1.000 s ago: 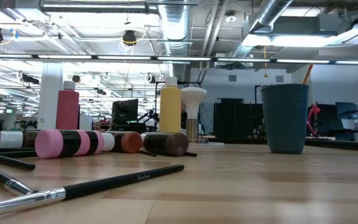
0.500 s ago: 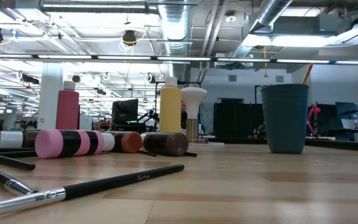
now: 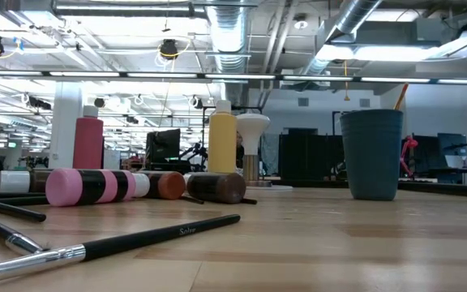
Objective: Pick & Place Paint Supplies
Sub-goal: Put the small dark green paint bottle into the transparent bin
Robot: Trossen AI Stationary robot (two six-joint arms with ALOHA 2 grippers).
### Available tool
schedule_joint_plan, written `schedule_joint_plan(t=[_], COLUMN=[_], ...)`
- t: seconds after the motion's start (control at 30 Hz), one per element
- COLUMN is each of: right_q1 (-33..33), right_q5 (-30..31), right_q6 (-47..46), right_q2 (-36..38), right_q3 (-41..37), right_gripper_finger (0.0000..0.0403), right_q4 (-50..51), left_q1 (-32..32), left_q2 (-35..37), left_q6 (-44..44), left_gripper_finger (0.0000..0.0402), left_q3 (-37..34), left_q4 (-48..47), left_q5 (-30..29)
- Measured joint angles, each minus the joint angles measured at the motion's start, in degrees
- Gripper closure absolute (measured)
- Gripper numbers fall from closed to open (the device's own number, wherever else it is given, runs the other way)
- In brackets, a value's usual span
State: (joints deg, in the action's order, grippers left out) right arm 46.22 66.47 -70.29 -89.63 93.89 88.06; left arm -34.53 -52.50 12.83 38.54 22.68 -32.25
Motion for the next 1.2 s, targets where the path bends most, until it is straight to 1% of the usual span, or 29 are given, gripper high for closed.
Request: schedule_joint_plan(t=[0.07, 0.17, 0.23, 0.3, 0.4, 0.5, 0.6, 0.73, 0.83, 0.9, 0.97, 1.03, 1.07, 1.1, 1.13, 1.17, 1.2], right_q1=[-2.2, -4.8, -6.7, -8.5, -10.6, -12.2, -13.1, -12.5, -11.0, -10.0, -9.2, -8.6, -8.4, -8.2, -8.3, -8.5, -8.8], right_q5=[4.1, 10.0, 12.2, 12.5, 12.2, 13.1, 13.1, 13.3, 14.7, 15.4, 15.2, 13.2, 10.6, 6.3, -0.1, -7.8, -15.4], right_q6=[2.7, 11.5, 16.7, 19.5, 19.7, 21.2, 22.1, 24.4, 26.1, 29.0, 35.1, 45.0, 52.0, 59.6, 67.3, 73.9, 78.9], right_q2=[0.2, -1.2, -3.1, -5.1, -9.1, -12.1, -12.4, -12.4, -12.4, -12.4, -12.4, -12.4, -12.4, -12.4, -12.6, -12.7, -12.8], right_q3=[0.0, -1.0, -2.3, -3.4, -3.9, -3.8, -3.4, -3.4, -3.4, -3.4, -3.4, -3.4, -3.4, -3.4, -3.3, -3.3, -3.4], right_gripper_finger=[0.0179, 0.0179, 0.0179, 0.0179, 0.0179, 0.0179, 0.0179, 0.0179, 0.0179, 0.0179, 0.0179, 0.0179, 0.0179, 0.0179, 0.0179, 0.0179, 0.0179], right_q4=[-0.8, -3.9, -7.0, -8.3, -7.7, -7.4, -7.1, -7.9, -8.7, -11.4, -16.6, -25.7, -31.6, -37.7, -43.8, -49.5, -54.0], left_q1=[-0.2, 0.2, 0.7, 1.4, 2.1, 2.0, 1.2, -1.0, -2.5, -3.3, -3.8, -4.0, -4.1, -4.1, -4.1, -4.0, -4.0], left_q2=[-0.5, -2.1, -3.5, -4.9, -7.1, -8.5, -8.7, -8.6, -8.6, -8.6, -8.6, -8.6, -8.6, -8.6, -8.6, -8.6, -8.6], left_q6=[-1.7, -3.9, -5.3, -6.5, -7.7, -8.8, -8.8, -8.5, -6.7, -5.8, -5.7, -5.6, -5.5, -5.3, -5.3, -5.3, -5.3], left_gripper_finger=[0.0192, 0.0192, 0.0192, 0.0192, 0.0192, 0.0192, 0.0192, 0.0192, 0.0192, 0.0192, 0.0192, 0.0192, 0.0192, 0.0192, 0.0192, 0.0192, 0.0192], left_q3=[0.0, 0.0, 0.0, 0.0, 0.0, 0.0, 0.0, 0.0, 0.0, 0.0, 0.0, 0.0, 0.0, 0.0, 0.0, 0.0, 0.0], left_q4=[0.0, 0.2, 0.6, 1.6, 3.3, 5.3, 6.4, 6.8, 7.3, 7.4, 7.5, 7.8, 8.0, 8.3, 8.4, 8.4, 8.4], left_q5=[0.0, 0.0, 0.1, 0.1, 0.1, 0.1, 2.9, 7.6, 9.8, 10.2, 10.2, 10.1, 10.1, 10.1, 10.1, 10.1, 10.1])
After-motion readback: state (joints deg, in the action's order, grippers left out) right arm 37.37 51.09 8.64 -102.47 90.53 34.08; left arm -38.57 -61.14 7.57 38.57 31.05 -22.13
